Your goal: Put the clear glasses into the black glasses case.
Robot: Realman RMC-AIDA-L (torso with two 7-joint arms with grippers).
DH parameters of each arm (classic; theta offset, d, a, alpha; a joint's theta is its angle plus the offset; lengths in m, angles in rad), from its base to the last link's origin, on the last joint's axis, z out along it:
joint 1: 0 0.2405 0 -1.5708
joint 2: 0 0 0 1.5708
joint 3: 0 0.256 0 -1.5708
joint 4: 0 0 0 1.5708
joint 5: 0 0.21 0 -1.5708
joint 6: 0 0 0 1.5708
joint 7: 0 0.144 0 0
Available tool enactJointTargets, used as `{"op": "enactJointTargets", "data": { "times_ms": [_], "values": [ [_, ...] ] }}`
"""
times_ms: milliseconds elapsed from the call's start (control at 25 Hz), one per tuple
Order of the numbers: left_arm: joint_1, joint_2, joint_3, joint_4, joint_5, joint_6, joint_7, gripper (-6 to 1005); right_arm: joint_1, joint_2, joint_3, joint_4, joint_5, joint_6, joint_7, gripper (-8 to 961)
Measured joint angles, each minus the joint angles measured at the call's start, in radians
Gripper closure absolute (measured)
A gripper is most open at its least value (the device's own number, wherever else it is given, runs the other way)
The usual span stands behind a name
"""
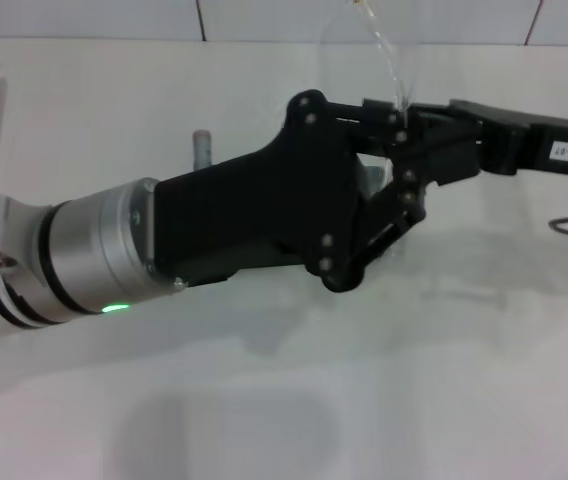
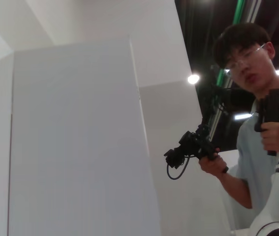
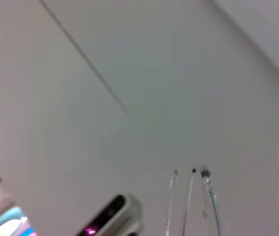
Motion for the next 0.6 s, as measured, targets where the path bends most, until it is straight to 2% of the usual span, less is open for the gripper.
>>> {"op": "enactJointTargets", "data": {
  "times_ms": [80,200,280,360,520,600],
  "values": [
    [0.006,0.002,-0.001,0.0,0.0,0.001,-0.004,952,-0.01,-0.015,0.0,-0.025,-0.008,0.023,0.005,832],
    [0.021,0.008,-0.002,0.001,0.008,0.002,-0.018,951,-0.016,-0.048,0.0,-0.08,-0.038,0.048,0.042,832],
    [0.036,0.017,-0.001,0.001,0.016,0.002,-0.035,951,-0.013,-0.072,0.0,-0.152,-0.085,0.07,0.097,831],
    [0.055,0.031,-0.002,0.001,0.025,0.003,-0.057,951,-0.007,-0.086,0.0,-0.237,-0.147,0.09,0.152,831],
    [0.084,0.061,-0.004,0.004,0.055,0.01,-0.086,951,0.012,-0.099,0.002,-0.461,-0.318,0.124,0.275,831],
    [0.097,0.087,-0.016,0.022,0.101,0.017,-0.113,951,0.034,-0.099,0.002,-0.548,-0.4,0.124,0.335,831]
  ]
}}
